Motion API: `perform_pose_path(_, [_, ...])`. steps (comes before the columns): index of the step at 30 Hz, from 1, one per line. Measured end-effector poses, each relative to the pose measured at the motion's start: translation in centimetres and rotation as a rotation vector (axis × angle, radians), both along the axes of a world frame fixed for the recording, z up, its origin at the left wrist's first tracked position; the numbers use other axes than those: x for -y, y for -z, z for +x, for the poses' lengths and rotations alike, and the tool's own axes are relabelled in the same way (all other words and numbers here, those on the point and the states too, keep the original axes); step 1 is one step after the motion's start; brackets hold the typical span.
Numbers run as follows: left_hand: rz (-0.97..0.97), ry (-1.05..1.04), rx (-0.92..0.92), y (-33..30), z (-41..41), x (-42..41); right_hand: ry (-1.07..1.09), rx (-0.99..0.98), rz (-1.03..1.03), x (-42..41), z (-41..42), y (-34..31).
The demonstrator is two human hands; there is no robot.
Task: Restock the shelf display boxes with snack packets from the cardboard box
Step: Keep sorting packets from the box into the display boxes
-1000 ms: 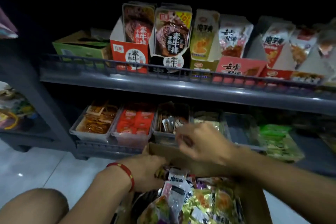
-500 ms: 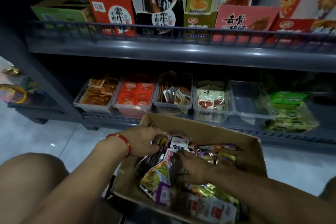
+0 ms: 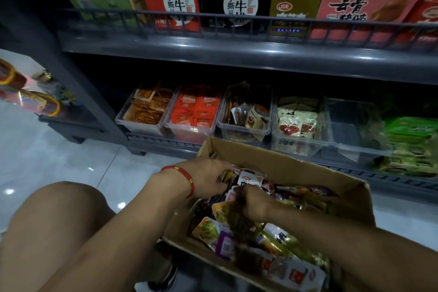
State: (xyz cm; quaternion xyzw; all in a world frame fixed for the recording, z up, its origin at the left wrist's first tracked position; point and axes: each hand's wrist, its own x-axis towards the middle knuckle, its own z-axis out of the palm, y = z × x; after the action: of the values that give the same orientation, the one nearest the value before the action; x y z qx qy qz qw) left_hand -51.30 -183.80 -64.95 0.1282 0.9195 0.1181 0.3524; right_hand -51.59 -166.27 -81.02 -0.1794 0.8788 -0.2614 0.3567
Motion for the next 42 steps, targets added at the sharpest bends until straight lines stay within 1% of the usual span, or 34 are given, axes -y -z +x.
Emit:
perform_pose_path(3, [-0.040, -0.070, -0.033, 0.2, 0.2, 0.4, 0.081, 0.010, -0.118, -1.4, -1.7, -3.5])
perform_pose_path(5, [-0.050, -0.135, -0.066, 0.5, 0.4, 0.3, 0.188, 0.031, -0.170, -3.0, -2.3, -6.3])
perform_pose_path(6, [-0.024, -0.172, -0.078, 0.7, 0.5, 0.2, 0.255, 0.061, -0.202, -3.8, -2.3, -7.2])
perform_pose_path(7, [0.026, -0.206, -0.066, 0.8, 0.6, 0.0, 0.319, 0.100, -0.247, -4.6, -2.2, -8.5])
perform_pose_path(10, [0.228, -0.241, 0.058, 1.1, 1.3, -0.9, 0.509, 0.244, -0.434, -6.4, -1.2, -11.0])
perform_pose_path(12, [0.396, -0.298, 0.083, 1.7, 1.5, -1.6, 0.591, 0.316, -0.561, -7.4, -0.4, -12.2])
perform_pose_path(14, [0.567, -0.380, 0.101, 2.1, 1.5, -2.1, 0.635, 0.337, -0.651, -8.4, 0.5, -13.7])
perform_pose_path(16, [0.669, -0.423, 0.115, 1.7, 1.4, -2.3, 0.683, 0.320, -0.705, -9.4, 1.2, -15.1])
perform_pose_path(17, [0.702, -0.449, 0.098, 1.4, 1.3, -2.4, 0.712, 0.276, -0.718, -10.0, 1.4, -15.8])
perform_pose_path(18, [0.734, -0.504, 0.065, 1.0, 1.2, -2.5, 0.741, 0.182, -0.719, -10.5, 1.6, -16.3])
perform_pose_path(19, [0.756, -0.594, 0.025, 0.7, 1.1, -2.7, 0.751, 0.021, -0.689, -10.9, 1.9, -16.8])
perform_pose_path(21, [0.797, -0.810, 0.001, 0.4, 1.0, -3.3, 0.681, -0.412, -0.604, -11.8, 2.5, -17.3])
perform_pose_path(22, [0.823, -0.893, 0.027, 0.3, 1.1, -3.7, 0.597, -0.598, -0.578, -11.9, 2.9, -17.2])
perform_pose_path(23, [0.861, -0.941, 0.083, 0.2, 1.2, -4.2, 0.496, -0.742, -0.547, -11.9, 3.4, -16.9])
perform_pose_path(24, [0.918, -0.964, 0.160, -0.1, 1.3, -4.8, 0.394, -0.840, -0.496, -11.6, 3.9, -16.4])
perform_pose_path(26, [1.097, -1.006, 0.345, -0.9, 1.7, -6.3, 0.191, -0.901, -0.339, -10.7, 5.0, -15.2])
perform_pose_path(27, [1.183, -1.032, 0.415, -1.4, 1.9, -6.9, 0.092, -0.898, -0.270, -10.3, 5.5, -14.7])
perform_pose_path(29, [1.290, -1.064, 0.458, -1.9, 2.1, -7.5, -0.038, -0.839, -0.192, -9.8, 6.2, -14.2])
perform_pose_path(30, [1.307, -1.047, 0.461, -2.0, 2.3, -7.7, -0.059, -0.816, -0.190, -9.9, 6.3, -14.3])
perform_pose_path(32, [1.306, -0.945, 0.463, -1.8, 2.6, -7.7, -0.049, -0.771, -0.245, -10.4, 6.2, -14.9])
perform_pose_path(34, [1.326, -0.867, 0.447, -1.5, 2.9, -7.8, 0.063, -0.696, -0.350, -10.8, 5.8, -15.9])
perform_pose_path(36, [1.348, -0.851, 0.394, -1.3, 3.0, -8.0, 0.241, -0.650, -0.479, -10.9, 5.4, -17.0])
perform_pose_path(37, [1.348, -0.849, 0.357, -1.4, 3.0, -8.2, 0.347, -0.666, -0.529, -10.8, 5.2, -17.6])
perform_pose_path(39, [1.325, -0.860, 0.283, -1.8, 2.8, -8.3, 0.540, -0.760, -0.531, -10.9, 4.4, -18.7])
perform_pose_path(40, [1.312, -0.872, 0.247, -2.0, 2.7, -8.2, 0.604, -0.747, -0.516, -11.0, 3.9, -19.1])
perform_pose_path(42, [1.295, -0.863, 0.189, -2.4, 2.4, -7.9, 0.674, -0.568, -0.560, -11.5, 2.8, -19.8])
